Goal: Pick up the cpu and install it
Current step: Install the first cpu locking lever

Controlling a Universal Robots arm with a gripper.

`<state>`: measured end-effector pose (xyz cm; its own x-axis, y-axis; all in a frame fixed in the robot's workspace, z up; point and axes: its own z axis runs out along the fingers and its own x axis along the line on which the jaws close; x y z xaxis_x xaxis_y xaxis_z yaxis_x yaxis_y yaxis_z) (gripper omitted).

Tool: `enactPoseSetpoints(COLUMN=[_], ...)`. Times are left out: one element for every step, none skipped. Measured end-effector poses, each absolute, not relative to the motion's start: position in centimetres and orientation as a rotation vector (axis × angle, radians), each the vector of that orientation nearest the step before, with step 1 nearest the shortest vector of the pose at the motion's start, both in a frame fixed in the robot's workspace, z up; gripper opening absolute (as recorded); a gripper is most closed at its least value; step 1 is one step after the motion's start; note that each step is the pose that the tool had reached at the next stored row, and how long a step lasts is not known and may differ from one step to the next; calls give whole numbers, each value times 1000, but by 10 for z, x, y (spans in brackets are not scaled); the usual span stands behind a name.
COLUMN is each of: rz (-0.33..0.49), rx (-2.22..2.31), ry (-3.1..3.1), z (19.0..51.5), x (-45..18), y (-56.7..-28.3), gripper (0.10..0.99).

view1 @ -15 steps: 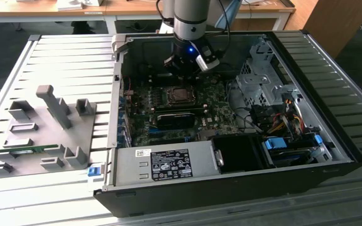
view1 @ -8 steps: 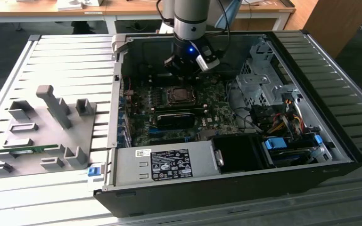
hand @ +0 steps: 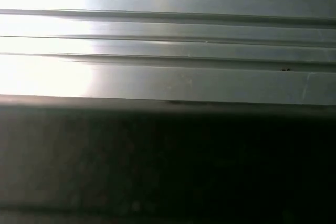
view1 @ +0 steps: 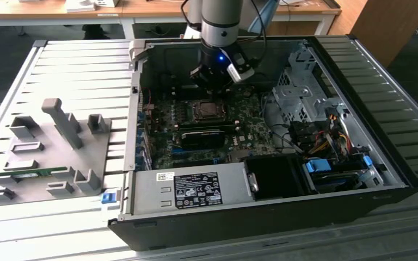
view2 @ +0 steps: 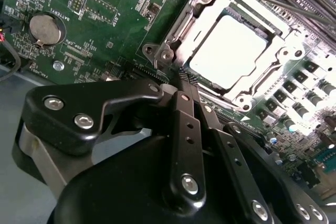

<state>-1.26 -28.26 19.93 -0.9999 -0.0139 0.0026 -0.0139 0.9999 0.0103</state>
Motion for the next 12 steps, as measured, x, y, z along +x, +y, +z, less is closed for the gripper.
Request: enactPoseSetpoints(rz=[-13, -11, -10, -10, -10, -12, -17, -23, -29, -36, -45, -52], rx=[22, 22, 22, 22, 22, 22, 22, 22, 22, 22, 22, 22], ry=[-3139, -3139, -3139, -3139, -3139, -3139, -3139, -3139, -3139, -3139, -3139, -3139], z=[199, 198, 198, 198, 197, 197, 197, 197, 197, 197, 197, 197], x=[-12, -12, -12, -12, -12, -12, -11, -11, -11, -11, -11, -11], y=[-283, -283, -283, -283, -283, -283, -283, -283, -283, -283, -283, -282], gripper=[106, 106, 106, 106, 106, 106, 106, 106, 106, 106, 106, 106])
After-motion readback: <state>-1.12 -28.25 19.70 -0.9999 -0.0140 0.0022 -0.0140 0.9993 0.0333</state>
